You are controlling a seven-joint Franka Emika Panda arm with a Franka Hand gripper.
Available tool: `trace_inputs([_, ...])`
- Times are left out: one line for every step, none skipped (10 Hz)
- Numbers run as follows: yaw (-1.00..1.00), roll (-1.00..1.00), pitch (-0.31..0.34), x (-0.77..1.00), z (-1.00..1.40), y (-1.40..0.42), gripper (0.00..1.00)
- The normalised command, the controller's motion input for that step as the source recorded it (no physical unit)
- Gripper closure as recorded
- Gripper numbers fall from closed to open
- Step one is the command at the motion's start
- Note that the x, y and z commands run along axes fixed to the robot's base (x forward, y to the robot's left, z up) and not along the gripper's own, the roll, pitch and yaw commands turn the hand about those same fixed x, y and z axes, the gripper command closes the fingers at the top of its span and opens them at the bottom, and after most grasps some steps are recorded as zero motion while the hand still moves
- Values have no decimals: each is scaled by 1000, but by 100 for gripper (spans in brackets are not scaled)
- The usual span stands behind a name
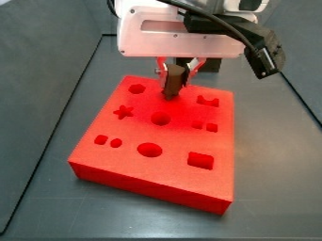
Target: Insert the 3 prong object.
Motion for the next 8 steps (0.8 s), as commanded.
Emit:
trace_inputs([0, -393, -253, -57, -206, 46, 100])
trace_inputs([0, -410, -201, -20, -237, 69, 100])
trace_inputs([0, -424, -227, -46, -186, 71, 100])
trace_inputs([0, -431, -243, -29, -171, 57, 100])
trace_inputs([0, -440, -249, -40, -160, 51, 100])
trace_inputs([-3, -116, -40, -29, 0, 9, 100])
trace_inputs([0, 0, -4, 0, -29, 0, 100])
trace_inputs([0, -80, -131, 0, -377, 0, 100])
